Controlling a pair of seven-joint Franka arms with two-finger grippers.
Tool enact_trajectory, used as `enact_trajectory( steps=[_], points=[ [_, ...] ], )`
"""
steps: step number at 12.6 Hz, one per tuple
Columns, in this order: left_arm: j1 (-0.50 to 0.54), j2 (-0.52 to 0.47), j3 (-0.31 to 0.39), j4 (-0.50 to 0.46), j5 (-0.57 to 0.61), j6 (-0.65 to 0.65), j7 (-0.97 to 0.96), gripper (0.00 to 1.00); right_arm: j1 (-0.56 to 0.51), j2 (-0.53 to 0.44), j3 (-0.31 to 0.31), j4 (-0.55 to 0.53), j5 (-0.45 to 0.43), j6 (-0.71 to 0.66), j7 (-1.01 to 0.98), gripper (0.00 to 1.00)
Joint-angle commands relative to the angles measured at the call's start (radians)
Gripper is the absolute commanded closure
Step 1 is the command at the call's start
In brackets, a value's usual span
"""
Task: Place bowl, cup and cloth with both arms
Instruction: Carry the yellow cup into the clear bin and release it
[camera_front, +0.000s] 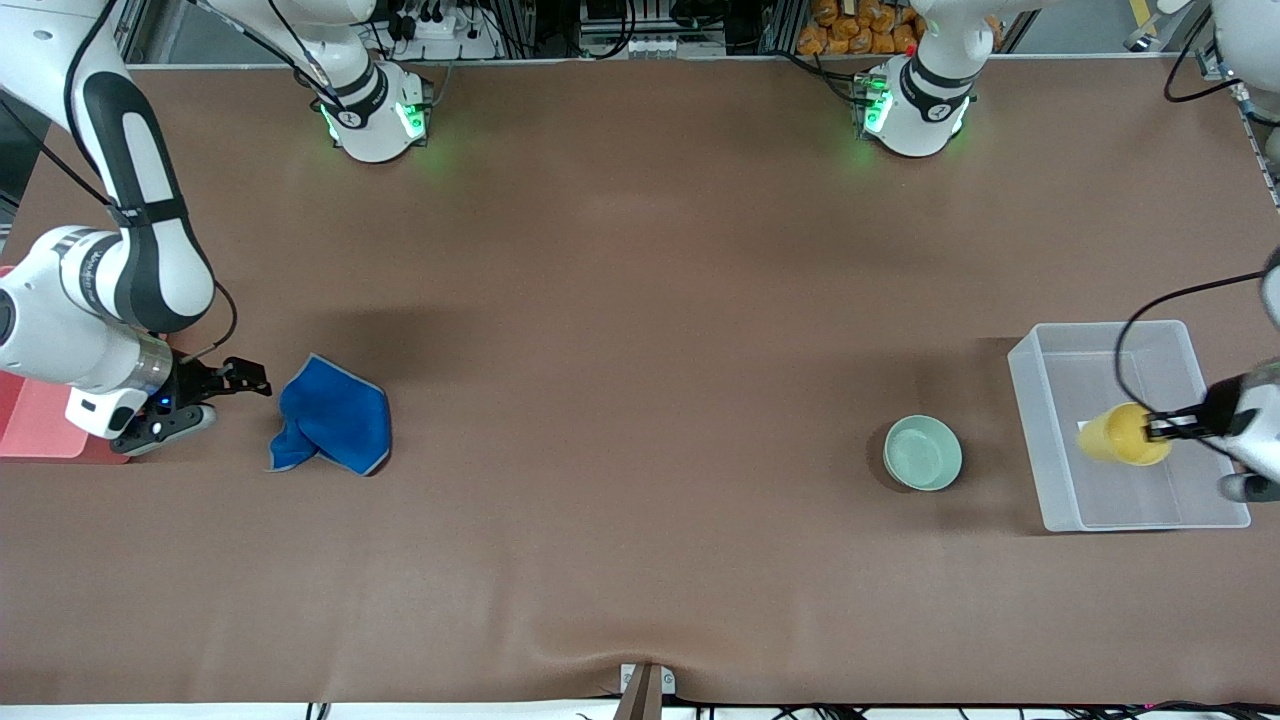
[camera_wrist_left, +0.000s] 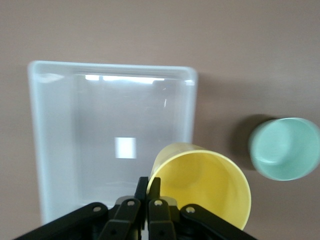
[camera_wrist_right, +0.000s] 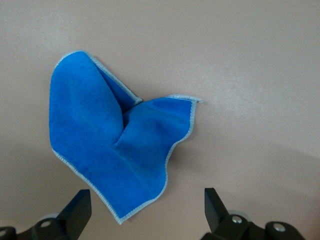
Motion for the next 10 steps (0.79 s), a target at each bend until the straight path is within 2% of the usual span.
enact_trajectory(
  steps=[1, 3, 6, 10],
  points=[
    [0.058, 0.09, -0.009, 0.07, 0.013, 0.04, 0.066, 1.0, -0.003, -0.047, 0.003, -0.092, 0.037, 0.103, -0.096, 0.0],
    [0.057, 0.15, -0.011, 0.067, 0.013, 0.109, 0.065, 1.0, -0.004, -0.044, 0.003, -0.133, 0.07, 0.187, -0.174, 0.0],
    [0.058, 0.217, -0.011, 0.056, 0.01, 0.203, 0.066, 1.0, 0.008, -0.041, 0.003, -0.181, 0.194, 0.253, -0.265, 0.0],
    [0.066, 0.243, -0.012, 0.024, 0.009, 0.289, 0.066, 1.0, 0.028, -0.036, 0.003, -0.21, 0.3, 0.304, -0.329, 0.0]
  ],
)
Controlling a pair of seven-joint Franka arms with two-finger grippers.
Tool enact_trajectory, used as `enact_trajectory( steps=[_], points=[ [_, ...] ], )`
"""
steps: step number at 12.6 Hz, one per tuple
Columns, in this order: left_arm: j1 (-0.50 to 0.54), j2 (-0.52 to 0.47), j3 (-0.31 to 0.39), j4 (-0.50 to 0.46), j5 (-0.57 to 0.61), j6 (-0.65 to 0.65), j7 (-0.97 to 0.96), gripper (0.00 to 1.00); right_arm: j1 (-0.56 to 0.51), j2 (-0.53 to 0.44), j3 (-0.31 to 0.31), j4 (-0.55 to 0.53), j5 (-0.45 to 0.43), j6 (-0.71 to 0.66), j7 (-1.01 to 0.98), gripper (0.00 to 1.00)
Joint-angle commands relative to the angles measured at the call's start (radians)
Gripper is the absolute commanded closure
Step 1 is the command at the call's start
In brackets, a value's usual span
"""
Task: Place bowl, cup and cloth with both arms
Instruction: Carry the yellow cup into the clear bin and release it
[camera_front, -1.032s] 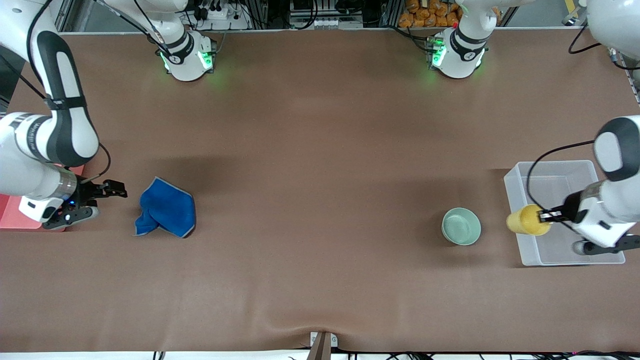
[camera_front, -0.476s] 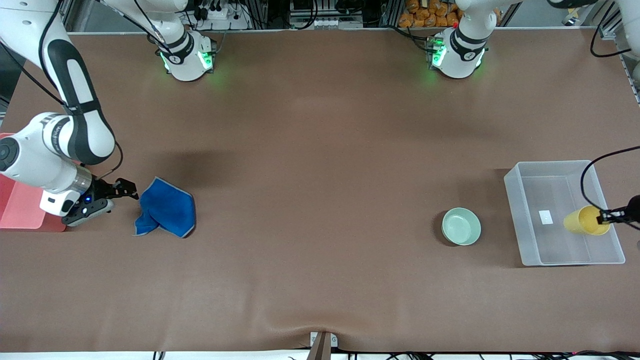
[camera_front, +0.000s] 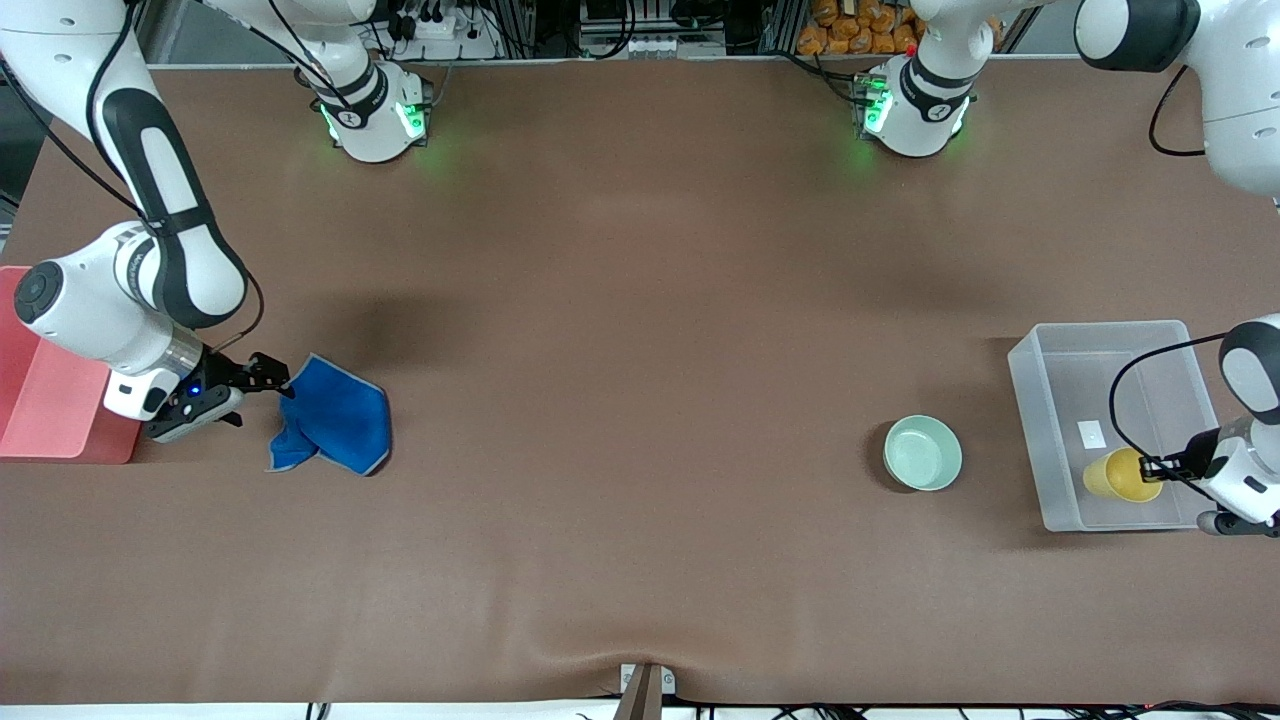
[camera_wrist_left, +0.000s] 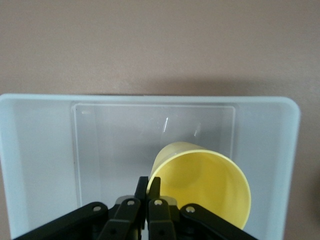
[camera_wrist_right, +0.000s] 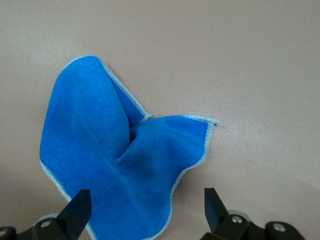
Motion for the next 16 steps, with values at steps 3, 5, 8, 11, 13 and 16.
enact_trajectory(
  steps=[3, 5, 8, 11, 13, 16],
  points=[
    [-0.003, 0.027, -0.006, -0.033, 0.004, 0.091, -0.003, 1.0, 0.039, -0.033, -0.001, -0.059, 0.154, 0.032, -0.06, 0.0],
    [-0.003, 0.028, -0.006, -0.049, 0.005, 0.11, -0.001, 1.0, 0.036, -0.028, -0.001, -0.06, 0.18, 0.034, -0.098, 0.0],
    [-0.008, 0.035, -0.006, -0.046, 0.01, 0.113, 0.003, 0.56, 0.042, -0.014, -0.001, -0.086, 0.31, 0.112, -0.242, 0.0],
    [-0.008, 0.018, -0.005, -0.041, 0.019, 0.104, 0.029, 0.0, 0.048, 0.013, -0.002, -0.086, 0.465, 0.117, -0.4, 0.0],
    [-0.009, -0.013, -0.003, -0.037, 0.021, 0.066, 0.029, 0.0, 0.047, 0.033, -0.002, -0.086, 0.594, 0.115, -0.53, 0.0],
    [-0.035, -0.1, 0.0, -0.032, 0.019, -0.074, 0.026, 0.0, 0.047, 0.05, -0.002, -0.083, 0.751, 0.106, -0.71, 0.0]
  ],
)
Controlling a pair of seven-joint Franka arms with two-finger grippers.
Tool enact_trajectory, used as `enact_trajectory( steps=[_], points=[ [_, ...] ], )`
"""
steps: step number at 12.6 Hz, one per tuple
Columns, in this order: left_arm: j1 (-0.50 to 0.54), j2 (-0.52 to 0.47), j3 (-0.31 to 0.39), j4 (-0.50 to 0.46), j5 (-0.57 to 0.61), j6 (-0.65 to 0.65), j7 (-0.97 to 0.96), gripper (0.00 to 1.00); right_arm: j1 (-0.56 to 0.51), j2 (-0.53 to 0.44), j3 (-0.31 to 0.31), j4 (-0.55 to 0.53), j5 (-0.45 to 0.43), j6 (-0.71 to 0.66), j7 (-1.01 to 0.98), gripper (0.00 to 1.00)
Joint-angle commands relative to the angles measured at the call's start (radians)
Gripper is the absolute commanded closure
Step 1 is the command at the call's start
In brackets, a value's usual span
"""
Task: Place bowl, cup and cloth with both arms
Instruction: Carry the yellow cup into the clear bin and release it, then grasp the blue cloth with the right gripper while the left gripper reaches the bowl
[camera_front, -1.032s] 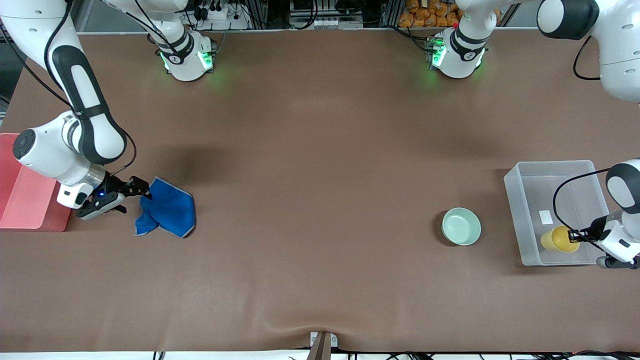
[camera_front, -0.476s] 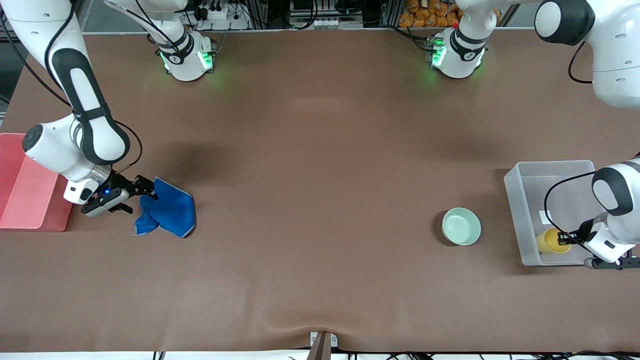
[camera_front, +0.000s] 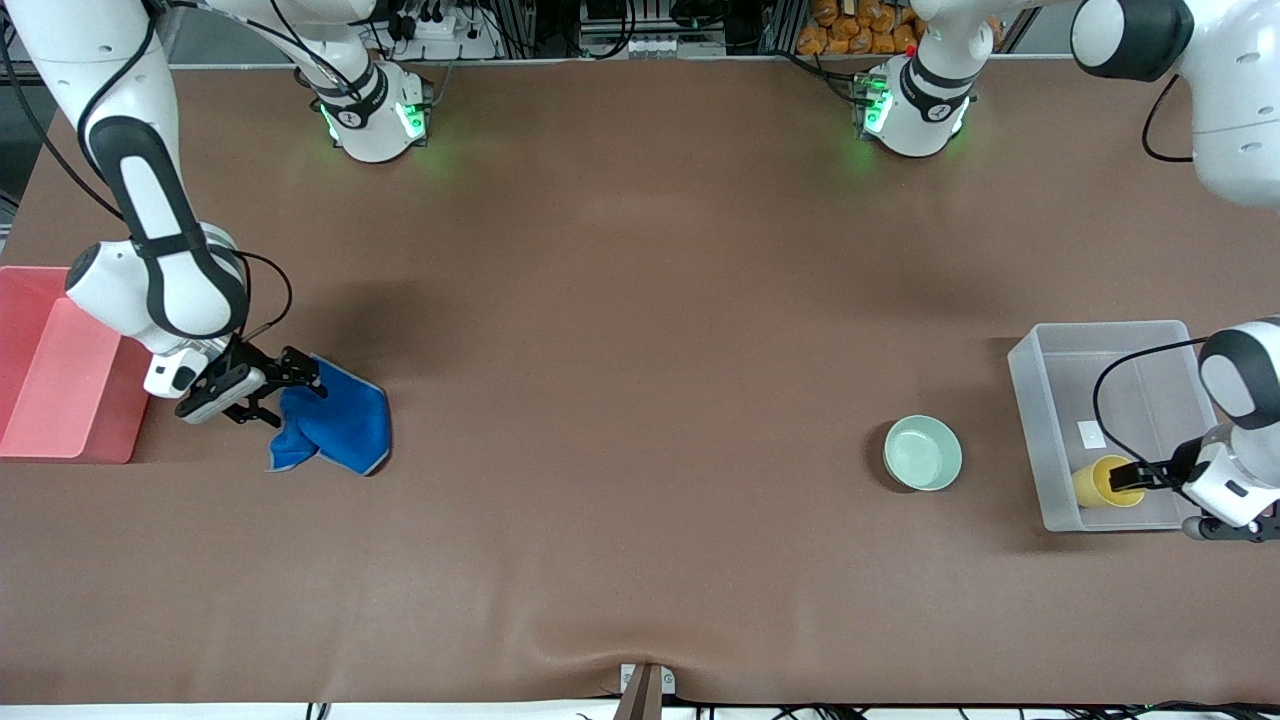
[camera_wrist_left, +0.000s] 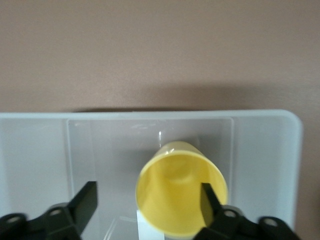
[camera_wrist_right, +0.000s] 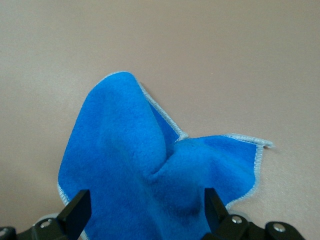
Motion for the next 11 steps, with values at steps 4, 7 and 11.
enact_trajectory(
  steps=[4, 7, 11],
  points=[
    [-0.06, -0.189, -0.022, -0.007, 0.002, -0.281, -0.048, 0.0, 0.007, 0.009, -0.005, 0.007, 0.122, -0.001, -0.136, 1.0],
    [-0.082, -0.189, -0.123, -0.013, 0.003, -0.282, -0.221, 0.0, 0.004, 0.007, -0.005, 0.01, 0.122, -0.001, -0.134, 1.0],
    [-0.116, -0.143, -0.156, -0.02, 0.003, -0.255, -0.258, 0.09, 0.006, -0.023, -0.009, 0.031, 0.117, -0.012, -0.116, 1.0]
  ],
)
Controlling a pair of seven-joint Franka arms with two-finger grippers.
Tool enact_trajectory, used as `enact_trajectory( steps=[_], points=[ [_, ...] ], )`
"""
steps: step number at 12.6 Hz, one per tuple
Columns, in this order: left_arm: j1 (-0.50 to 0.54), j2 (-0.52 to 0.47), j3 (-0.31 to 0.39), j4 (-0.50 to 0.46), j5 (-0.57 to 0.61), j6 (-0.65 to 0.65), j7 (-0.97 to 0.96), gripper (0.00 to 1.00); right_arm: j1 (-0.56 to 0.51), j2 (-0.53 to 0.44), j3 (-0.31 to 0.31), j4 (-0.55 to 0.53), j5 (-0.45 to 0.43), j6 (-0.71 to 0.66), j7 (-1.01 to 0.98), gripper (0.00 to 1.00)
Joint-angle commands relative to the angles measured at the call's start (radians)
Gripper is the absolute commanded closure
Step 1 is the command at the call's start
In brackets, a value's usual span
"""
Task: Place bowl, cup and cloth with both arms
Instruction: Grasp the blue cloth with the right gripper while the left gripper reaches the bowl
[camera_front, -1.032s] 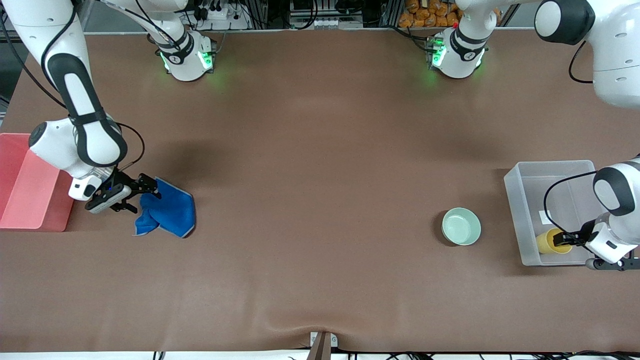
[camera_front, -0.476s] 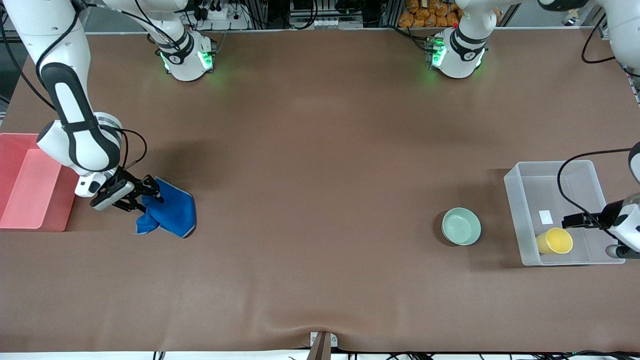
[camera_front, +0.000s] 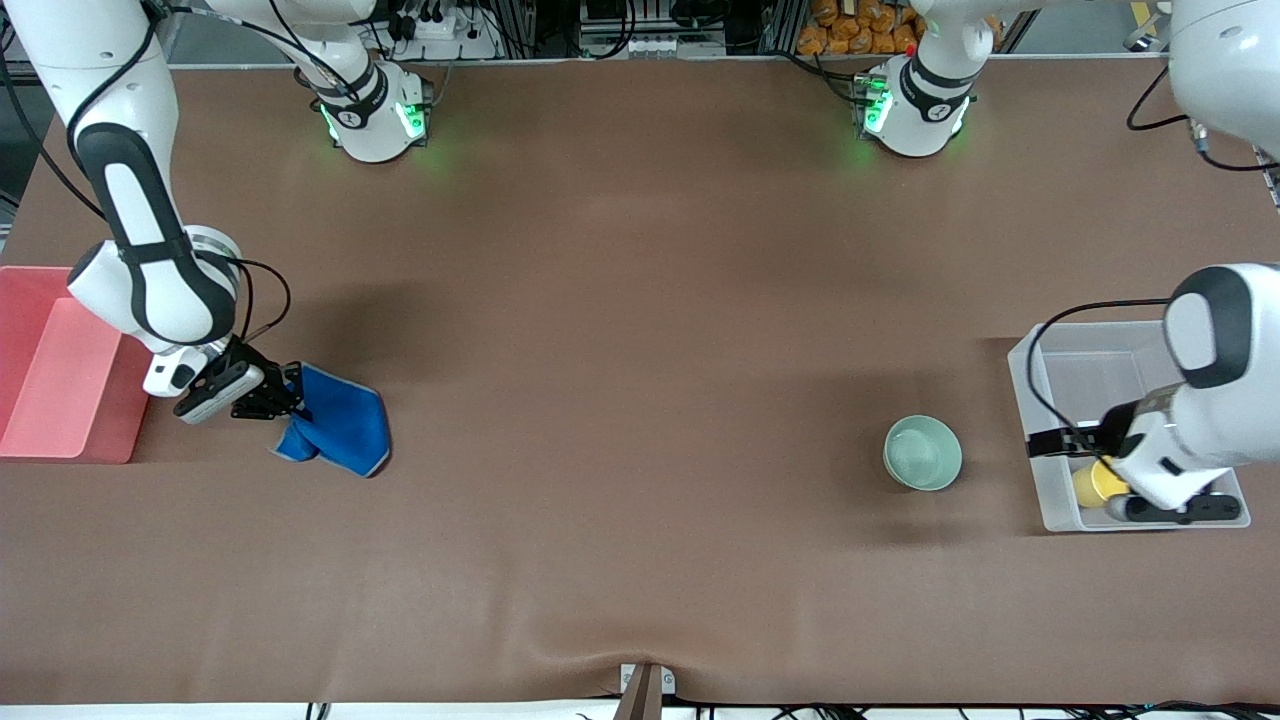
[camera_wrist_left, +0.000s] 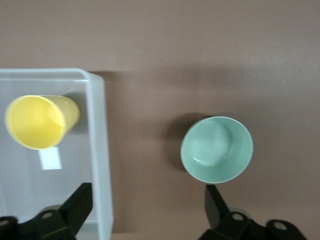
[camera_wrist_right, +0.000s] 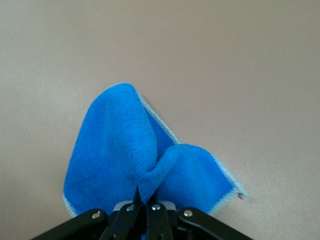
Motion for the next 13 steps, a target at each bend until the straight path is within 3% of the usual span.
enact_trajectory(
  steps=[1, 4, 7, 10, 13],
  points=[
    [-0.017, 0.039, -0.002, -0.008, 0.004, 0.05, -0.024, 0.09, 0.004, -0.028, -0.011, 0.012, 0.024, -0.026, -0.014, 1.0],
    [-0.046, 0.07, -0.001, -0.09, 0.012, 0.194, -0.078, 0.09, 0.003, -0.034, -0.037, 0.039, -0.046, -0.089, 0.049, 1.0],
    [-0.048, 0.076, -0.001, -0.196, 0.007, 0.33, -0.105, 0.11, 0.003, -0.046, -0.092, 0.111, -0.282, -0.236, 0.27, 1.0],
    [-0.047, 0.072, -0.001, -0.262, 0.012, 0.371, -0.119, 0.18, 0.003, -0.062, -0.101, 0.148, -0.372, -0.3, 0.394, 1.0],
    [-0.051, 0.078, -0.002, -0.33, 0.012, 0.479, -0.128, 0.27, 0.003, -0.068, -0.123, 0.255, -0.569, -0.443, 0.595, 1.0]
  ],
)
